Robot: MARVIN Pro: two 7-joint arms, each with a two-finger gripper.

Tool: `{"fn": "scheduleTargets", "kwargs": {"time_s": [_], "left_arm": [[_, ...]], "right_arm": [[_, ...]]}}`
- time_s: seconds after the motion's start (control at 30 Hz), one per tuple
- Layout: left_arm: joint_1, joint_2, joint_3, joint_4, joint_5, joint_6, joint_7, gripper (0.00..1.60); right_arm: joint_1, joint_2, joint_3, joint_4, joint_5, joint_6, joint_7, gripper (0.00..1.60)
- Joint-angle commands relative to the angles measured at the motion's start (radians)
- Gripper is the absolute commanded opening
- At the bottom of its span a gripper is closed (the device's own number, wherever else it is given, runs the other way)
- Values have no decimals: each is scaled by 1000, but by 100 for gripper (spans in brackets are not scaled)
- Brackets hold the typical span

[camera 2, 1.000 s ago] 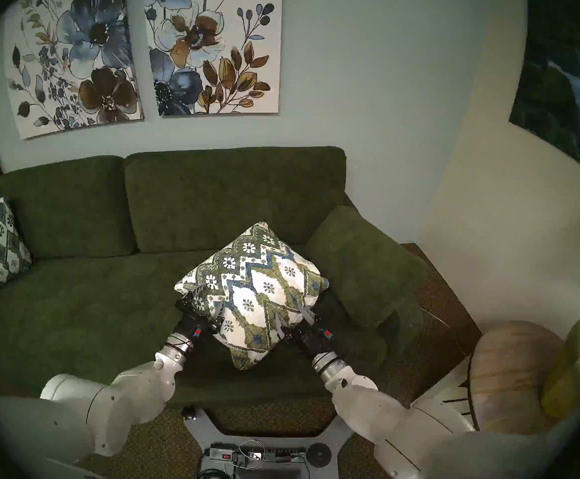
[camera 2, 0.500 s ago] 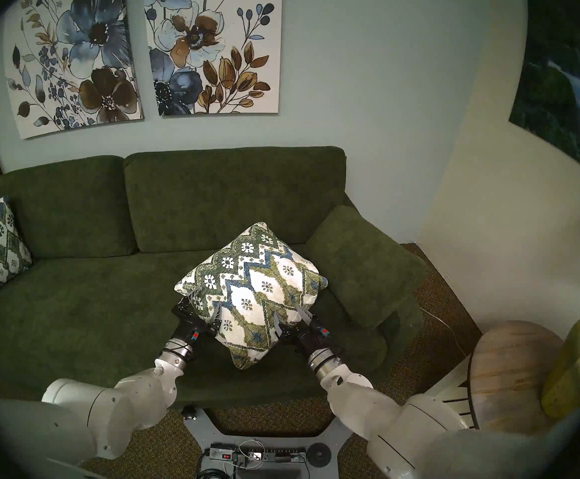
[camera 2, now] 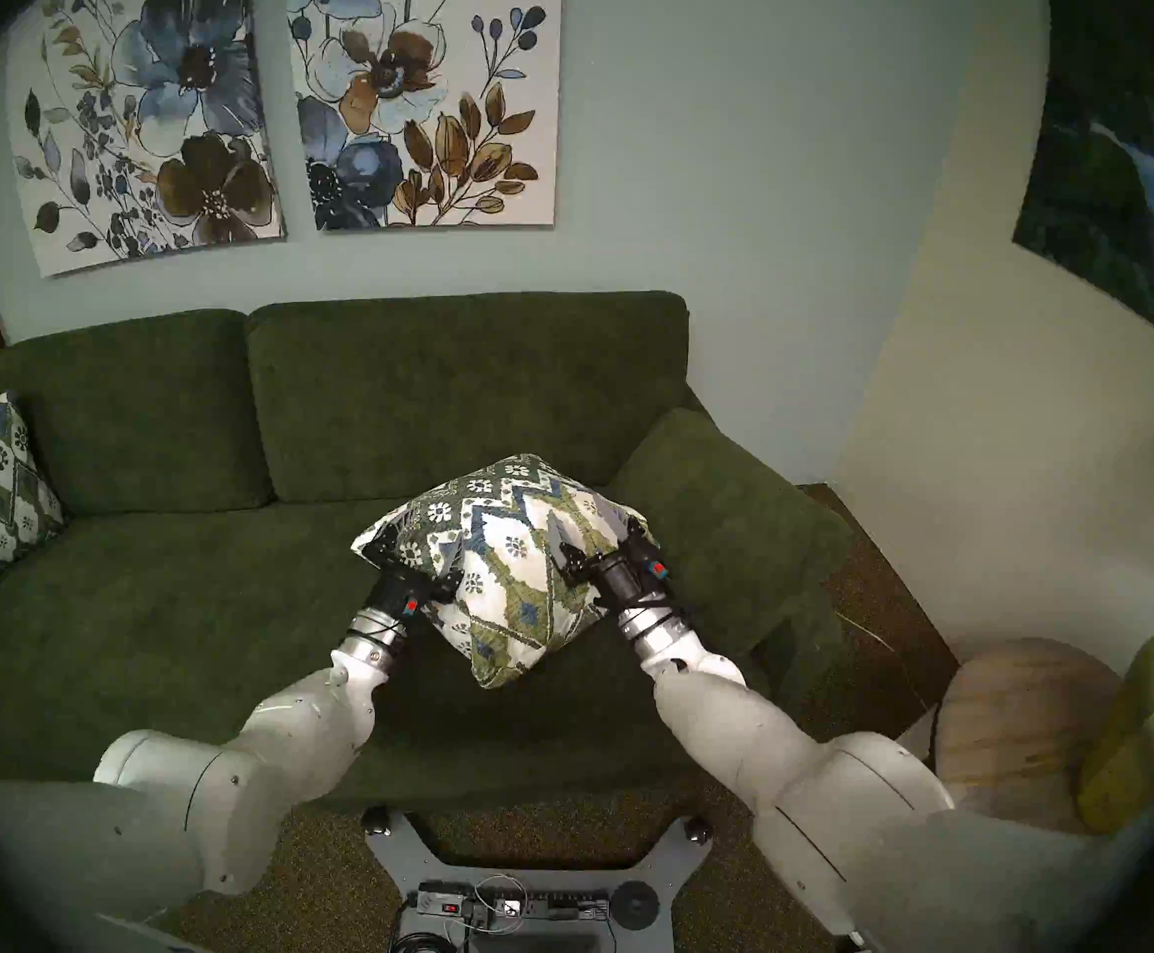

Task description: Fluff a cushion

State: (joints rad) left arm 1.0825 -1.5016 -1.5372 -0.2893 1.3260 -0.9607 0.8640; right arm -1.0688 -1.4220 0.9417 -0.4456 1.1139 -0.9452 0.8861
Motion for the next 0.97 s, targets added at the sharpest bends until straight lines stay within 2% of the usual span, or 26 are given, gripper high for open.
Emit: {"fn": "scheduleTargets", "kwargs": {"time_s": [0.0, 0.43, 0.93], "left_arm": [[-39, -21, 22, -95, 16, 1, 43, 160], [-2, 10, 50, -222, 49, 1, 52, 160], [74, 100, 51, -415, 83, 1, 65, 160]], "right_arm": [[64, 50, 29, -77, 6, -15, 30, 160], [96, 126, 90, -168, 26, -15, 11, 160], [79, 207, 156, -281, 51, -15, 18, 160]]}}
